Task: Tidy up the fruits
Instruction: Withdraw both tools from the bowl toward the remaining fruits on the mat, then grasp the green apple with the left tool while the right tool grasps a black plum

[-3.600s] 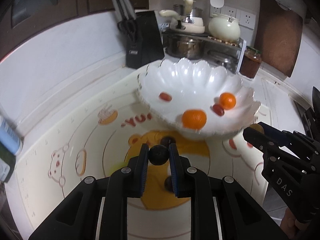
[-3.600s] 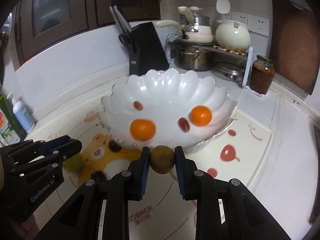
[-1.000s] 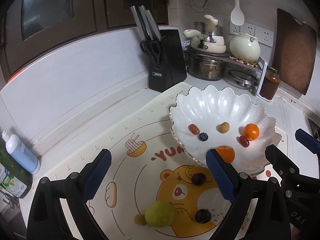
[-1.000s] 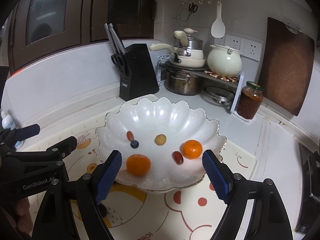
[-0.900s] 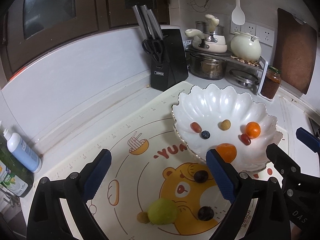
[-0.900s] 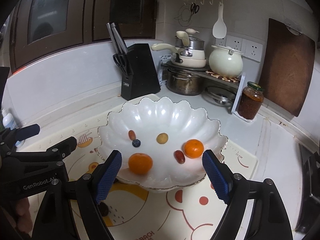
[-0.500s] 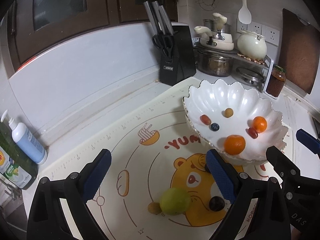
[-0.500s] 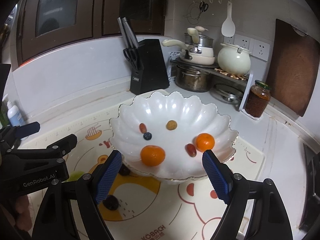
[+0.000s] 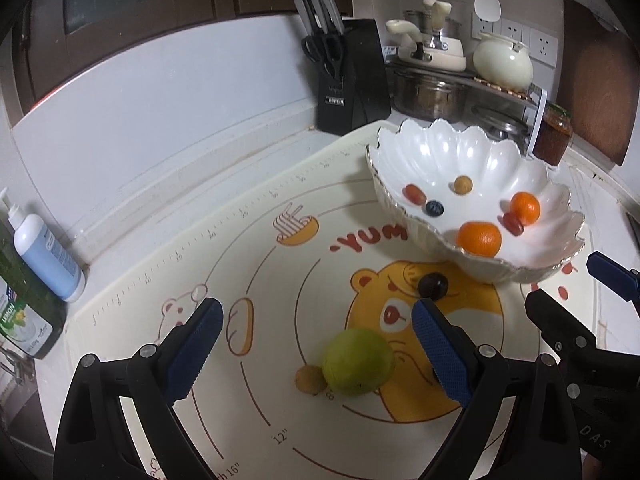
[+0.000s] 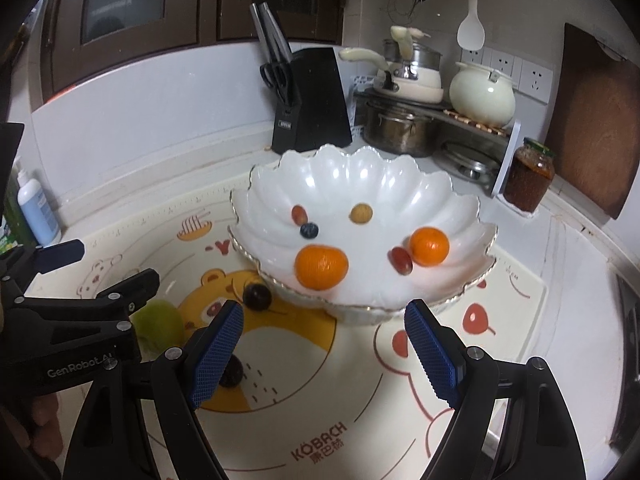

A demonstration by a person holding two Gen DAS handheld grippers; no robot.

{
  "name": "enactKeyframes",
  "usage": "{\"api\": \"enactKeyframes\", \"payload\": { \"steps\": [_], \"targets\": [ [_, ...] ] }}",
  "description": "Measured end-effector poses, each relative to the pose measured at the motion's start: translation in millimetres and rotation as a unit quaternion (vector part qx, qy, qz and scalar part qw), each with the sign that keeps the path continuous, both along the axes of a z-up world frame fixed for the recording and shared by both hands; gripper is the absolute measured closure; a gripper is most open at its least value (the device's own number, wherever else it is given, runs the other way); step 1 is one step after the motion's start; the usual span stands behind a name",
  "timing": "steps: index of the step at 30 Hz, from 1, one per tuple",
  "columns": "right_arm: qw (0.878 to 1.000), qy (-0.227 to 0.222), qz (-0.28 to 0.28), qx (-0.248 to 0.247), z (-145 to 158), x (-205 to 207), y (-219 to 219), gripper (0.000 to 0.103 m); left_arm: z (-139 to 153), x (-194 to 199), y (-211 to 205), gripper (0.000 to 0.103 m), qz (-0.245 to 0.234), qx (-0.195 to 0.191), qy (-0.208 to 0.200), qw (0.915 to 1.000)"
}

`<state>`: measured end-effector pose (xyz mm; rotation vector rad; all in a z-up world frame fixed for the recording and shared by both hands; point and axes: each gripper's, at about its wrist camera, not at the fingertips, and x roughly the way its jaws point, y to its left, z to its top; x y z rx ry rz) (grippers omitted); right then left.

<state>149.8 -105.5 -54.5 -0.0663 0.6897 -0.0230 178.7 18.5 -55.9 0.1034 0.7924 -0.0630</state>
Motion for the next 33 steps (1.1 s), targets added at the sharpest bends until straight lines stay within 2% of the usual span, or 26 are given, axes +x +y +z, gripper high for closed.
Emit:
{"api": "enactKeyframes", "payload": {
  "steps": [8,18,23,30,33],
  "targets": [
    [1.0,0.021,0.013,-0.011,-18.4,-5.8,2.4,0.02,-21.6,-4.8,-3.8,0.007,-0.019,0.006,0.023,0.9995],
    [0.999,0.037,0.017,-0.009,-29.6,-7.3,5.6,0.02,-37.2,3.4,-9.6,0.015,-0.047,0.006,0.054,0.9974],
    [0.999,0.044,0.017,-0.008,-33.4,-4.9,7.9,0.02,-46.1,11.4,-10.0,0.023,-0.053,0.001,0.07,0.9962],
    [0.999,0.047,0.022,-0.004,-35.9,-3.3,10.7,0.02,-57.1,16.9,-13.4,0.04,-0.065,-0.004,0.093,0.9936],
    [0.998,0.054,0.037,0.005,-39.4,-3.7,13.6,0.02,-55.9,16.4,-12.0,0.043,-0.066,-0.002,0.092,0.9936]
  ]
}}
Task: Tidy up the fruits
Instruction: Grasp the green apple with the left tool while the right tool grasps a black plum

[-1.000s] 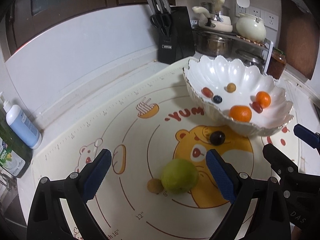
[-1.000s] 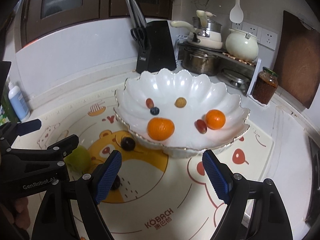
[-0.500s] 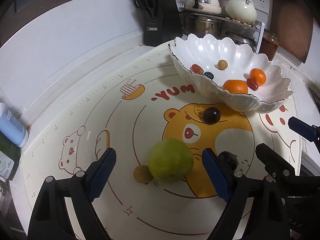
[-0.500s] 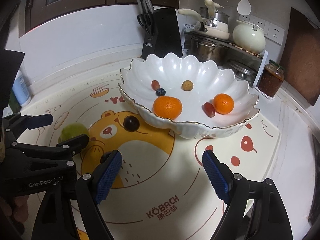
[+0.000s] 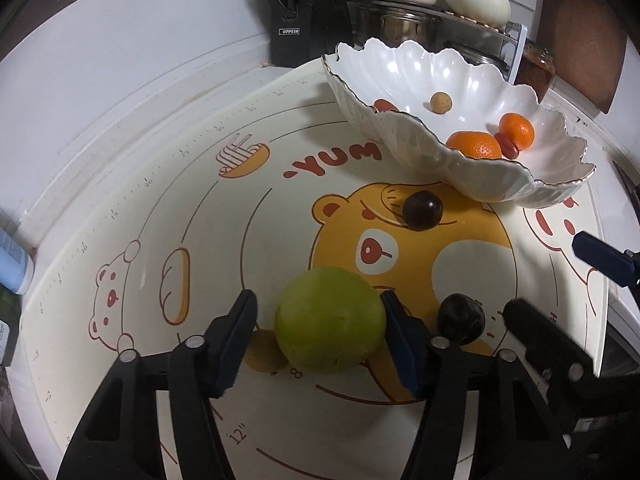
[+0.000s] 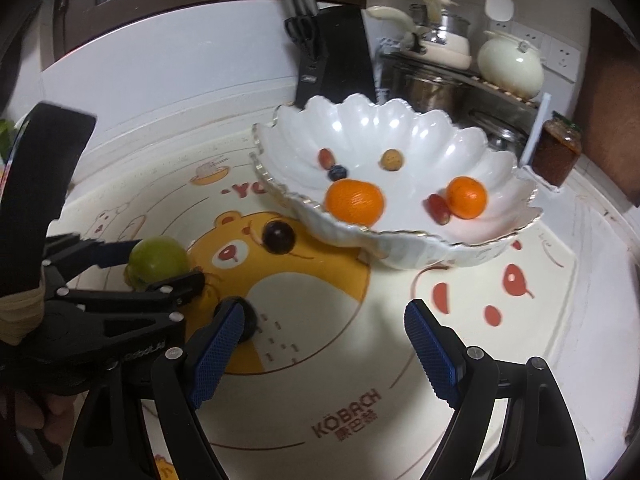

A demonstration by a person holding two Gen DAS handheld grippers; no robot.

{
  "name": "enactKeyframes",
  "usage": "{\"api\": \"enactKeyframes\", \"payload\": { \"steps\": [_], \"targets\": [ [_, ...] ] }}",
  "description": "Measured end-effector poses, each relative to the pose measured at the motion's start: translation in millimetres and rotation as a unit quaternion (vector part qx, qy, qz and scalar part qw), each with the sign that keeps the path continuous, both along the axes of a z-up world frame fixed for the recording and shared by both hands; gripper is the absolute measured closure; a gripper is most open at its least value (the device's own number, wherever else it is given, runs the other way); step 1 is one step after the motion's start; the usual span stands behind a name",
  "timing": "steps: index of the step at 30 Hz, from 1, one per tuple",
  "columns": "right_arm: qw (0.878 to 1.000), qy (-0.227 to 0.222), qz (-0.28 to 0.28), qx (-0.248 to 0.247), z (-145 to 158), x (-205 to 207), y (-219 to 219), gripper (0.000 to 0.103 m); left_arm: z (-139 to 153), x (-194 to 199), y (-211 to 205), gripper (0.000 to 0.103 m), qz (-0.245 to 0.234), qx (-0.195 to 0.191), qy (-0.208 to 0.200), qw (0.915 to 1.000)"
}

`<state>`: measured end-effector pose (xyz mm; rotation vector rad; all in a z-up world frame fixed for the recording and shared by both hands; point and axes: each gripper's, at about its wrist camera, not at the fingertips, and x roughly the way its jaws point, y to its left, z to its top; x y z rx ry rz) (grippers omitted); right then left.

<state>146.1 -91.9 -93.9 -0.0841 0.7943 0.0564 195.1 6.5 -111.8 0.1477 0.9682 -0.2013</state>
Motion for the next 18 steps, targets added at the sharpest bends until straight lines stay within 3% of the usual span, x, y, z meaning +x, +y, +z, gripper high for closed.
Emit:
{"api": "enactKeyframes", "payload": {
  "steps": [7,18],
  "targets": [
    [0.999,0.016,0.02,0.022,-6.2,1.7,-0.2,0.021,1.1,-1.1,0.9,0.046,-0.005,-0.001,0.001,1.0],
    [0.993,0.039,0.109,0.035,-15.2,13.1,7.4,0.047,1.6,-2.6,-0.8,0.049,-0.008,0.003,-0.004,1.0]
  ]
}}
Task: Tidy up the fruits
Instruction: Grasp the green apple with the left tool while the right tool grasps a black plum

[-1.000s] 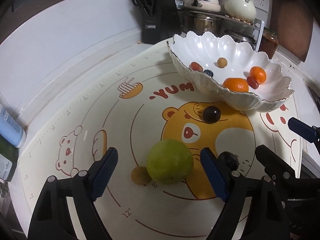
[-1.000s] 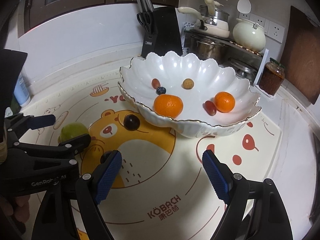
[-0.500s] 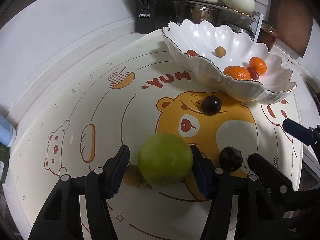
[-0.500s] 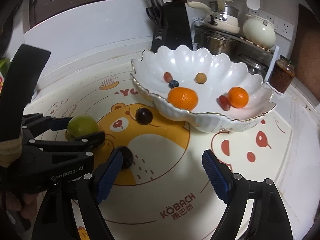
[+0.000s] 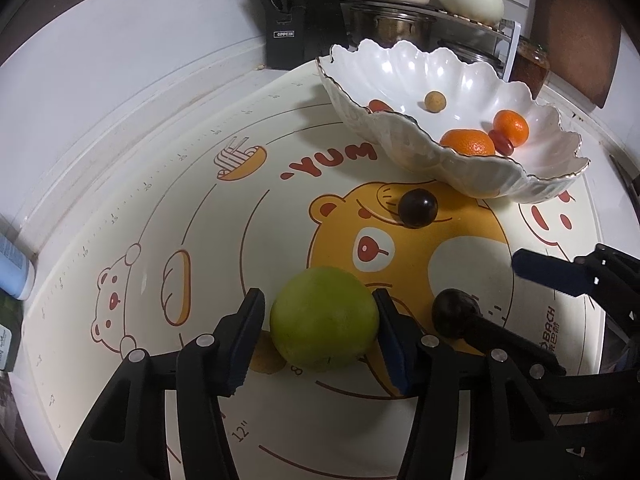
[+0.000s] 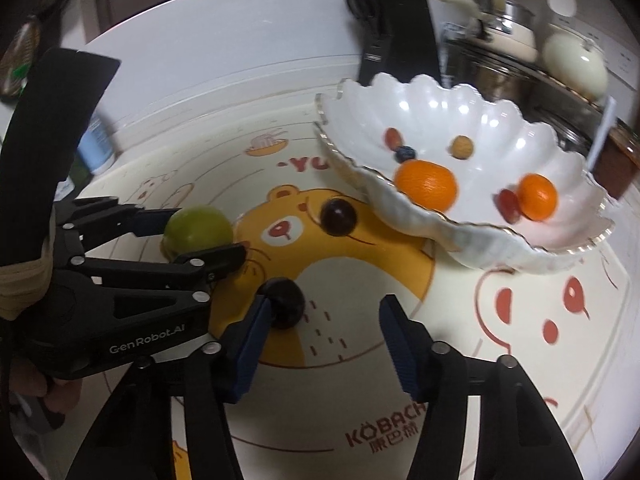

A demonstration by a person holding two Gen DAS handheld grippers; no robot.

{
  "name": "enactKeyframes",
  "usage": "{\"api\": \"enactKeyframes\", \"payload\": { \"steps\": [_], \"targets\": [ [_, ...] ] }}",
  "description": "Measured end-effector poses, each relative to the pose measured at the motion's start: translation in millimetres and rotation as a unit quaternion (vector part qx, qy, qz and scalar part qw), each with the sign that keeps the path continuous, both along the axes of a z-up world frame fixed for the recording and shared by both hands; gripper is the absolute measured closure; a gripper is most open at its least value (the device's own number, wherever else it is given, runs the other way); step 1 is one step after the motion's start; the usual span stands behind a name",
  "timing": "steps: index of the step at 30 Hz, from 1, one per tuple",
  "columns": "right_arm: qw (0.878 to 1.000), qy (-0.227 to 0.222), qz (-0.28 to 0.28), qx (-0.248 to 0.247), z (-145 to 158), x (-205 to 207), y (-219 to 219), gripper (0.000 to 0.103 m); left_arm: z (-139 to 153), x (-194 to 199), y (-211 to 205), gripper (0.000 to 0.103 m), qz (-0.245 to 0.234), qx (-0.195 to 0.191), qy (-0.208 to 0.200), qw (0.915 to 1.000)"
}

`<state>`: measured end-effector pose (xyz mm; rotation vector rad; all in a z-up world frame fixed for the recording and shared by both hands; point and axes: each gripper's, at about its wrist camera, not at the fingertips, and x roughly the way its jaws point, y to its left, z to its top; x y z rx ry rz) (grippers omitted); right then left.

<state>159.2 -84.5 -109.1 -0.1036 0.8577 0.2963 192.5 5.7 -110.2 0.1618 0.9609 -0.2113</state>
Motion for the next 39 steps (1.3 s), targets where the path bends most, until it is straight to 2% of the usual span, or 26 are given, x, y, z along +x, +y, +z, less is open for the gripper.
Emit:
{"api": "enactKeyframes", "payload": {
  "steps": [8,12,14,17,18,21,23,39],
  "targets": [
    [0.998,0.026,0.053,0.025,-3.1,14.6,-1.5,0.05,1.5,-1.3,-0.5,0.055,0.003,0.0,-0.005,1.0],
    [0.996,0.036,0.069,0.044,-6.5,19.0,-1.7,0.058,2.8,-1.5,0.8,0.056,0.007,-0.003,-0.006,1.0],
    [0.995,0.039,0.079,0.05,-7.0,20.2,0.1,0.065,3.0,-1.7,1.5,0.056,0.007,-0.006,-0.005,0.9999],
    [0.993,0.043,0.103,0.041,-12.3,17.0,13.2,0.068,2.6,-3.9,-1.0,0.056,0.006,0.002,-0.009,0.9999],
    [0.994,0.03,0.103,0.029,-12.6,14.2,19.0,0.072,2.7,-4.4,-0.8,0.056,0.007,0.001,-0.01,0.9999],
    [0.995,0.017,0.096,0.024,-11.2,11.5,23.5,0.076,3.4,-3.3,5.2,0.055,0.014,-0.017,-0.004,0.9998],
    [0.994,0.026,0.093,0.045,-11.2,12.6,20.1,0.076,3.2,-4.2,6.4,0.055,0.016,-0.021,-0.002,0.9996],
    [0.998,-0.012,0.059,0.02,2.5,-3.6,12.9,0.076,11.1,-12.2,2.0,0.056,0.024,-0.022,-0.01,0.9994]
  ]
}}
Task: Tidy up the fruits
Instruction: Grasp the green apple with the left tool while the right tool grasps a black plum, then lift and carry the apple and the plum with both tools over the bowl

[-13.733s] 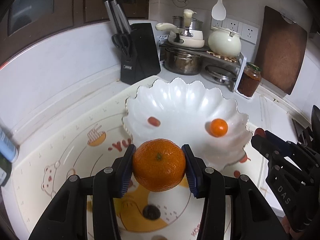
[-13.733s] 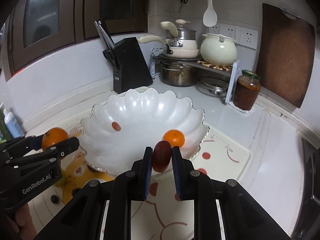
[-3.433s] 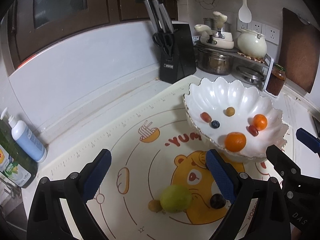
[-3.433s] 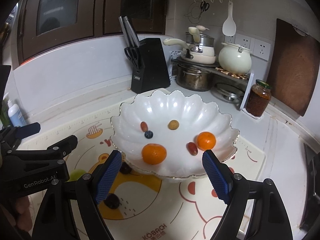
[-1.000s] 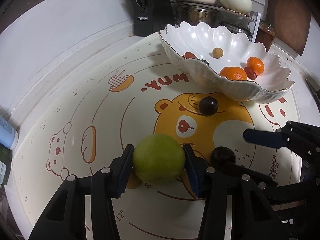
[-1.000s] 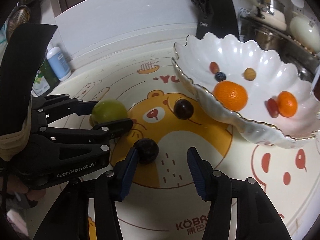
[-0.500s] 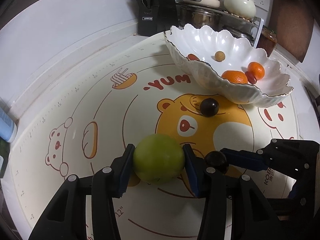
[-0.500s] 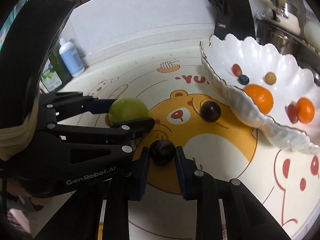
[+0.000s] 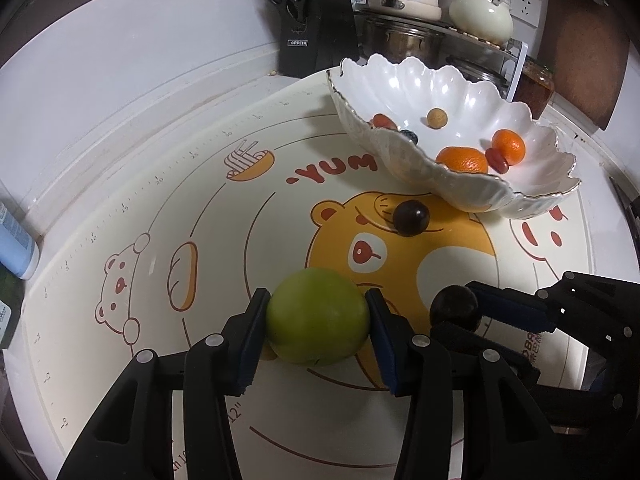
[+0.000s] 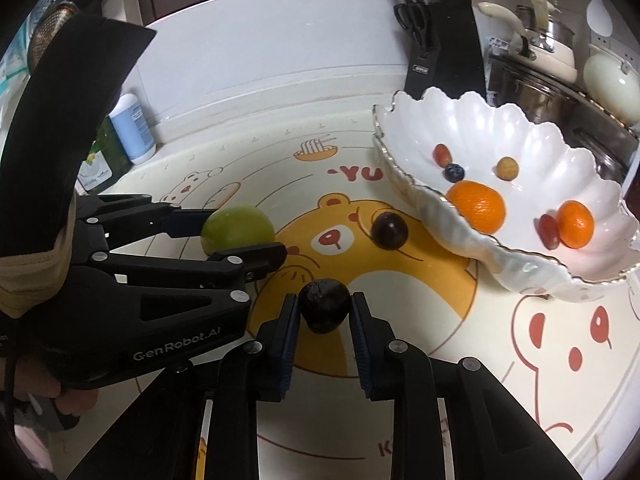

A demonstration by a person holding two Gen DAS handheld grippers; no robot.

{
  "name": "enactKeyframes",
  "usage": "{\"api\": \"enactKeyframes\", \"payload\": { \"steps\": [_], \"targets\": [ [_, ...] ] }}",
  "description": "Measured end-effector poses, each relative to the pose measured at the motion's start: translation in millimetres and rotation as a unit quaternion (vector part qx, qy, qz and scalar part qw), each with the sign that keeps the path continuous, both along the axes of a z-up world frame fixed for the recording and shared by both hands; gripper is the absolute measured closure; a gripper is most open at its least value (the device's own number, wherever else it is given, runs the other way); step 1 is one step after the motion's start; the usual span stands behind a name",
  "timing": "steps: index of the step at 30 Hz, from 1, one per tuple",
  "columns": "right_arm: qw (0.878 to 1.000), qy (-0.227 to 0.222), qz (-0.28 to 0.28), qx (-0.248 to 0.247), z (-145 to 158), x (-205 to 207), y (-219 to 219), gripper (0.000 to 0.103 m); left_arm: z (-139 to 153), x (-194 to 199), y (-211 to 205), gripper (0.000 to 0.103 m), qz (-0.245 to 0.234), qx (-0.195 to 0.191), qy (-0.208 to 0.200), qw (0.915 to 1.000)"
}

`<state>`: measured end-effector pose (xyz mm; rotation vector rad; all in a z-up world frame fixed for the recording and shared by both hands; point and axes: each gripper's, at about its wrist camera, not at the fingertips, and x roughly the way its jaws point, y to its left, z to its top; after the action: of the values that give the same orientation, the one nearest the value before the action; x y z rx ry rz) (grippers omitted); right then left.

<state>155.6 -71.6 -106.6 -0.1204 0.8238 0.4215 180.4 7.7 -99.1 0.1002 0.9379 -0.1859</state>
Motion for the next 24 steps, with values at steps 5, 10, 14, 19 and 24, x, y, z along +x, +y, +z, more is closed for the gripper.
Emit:
{"api": "enactKeyframes", "payload": {
  "steps": [5,10,14,19,24],
  "targets": [
    [1.0,-0.016,-0.013,-0.007,9.4,-5.6,-6.9,0.076,10.7,-3.4,-5.8,0.056,-0.004,-0.003,-0.01,0.9999],
    [0.999,-0.03,-0.026,-0.004,21.6,-8.7,-13.2,0.076,24.9,-6.0,-11.7,0.056,-0.008,-0.008,-0.025,0.9996],
    [0.998,-0.043,-0.039,-0.003,32.2,-9.4,-18.9,0.076,37.2,-6.6,-16.9,0.056,-0.013,-0.012,-0.036,0.9992],
    [0.997,-0.056,-0.059,0.003,43.7,-11.2,-28.0,0.076,51.7,-6.5,-24.9,0.056,-0.019,-0.016,-0.051,0.9984],
    [0.993,-0.066,-0.092,0.009,55.7,-7.8,-42.7,0.076,65.4,-3.5,-35.7,0.056,-0.024,-0.022,-0.066,0.9973]
  ]
}}
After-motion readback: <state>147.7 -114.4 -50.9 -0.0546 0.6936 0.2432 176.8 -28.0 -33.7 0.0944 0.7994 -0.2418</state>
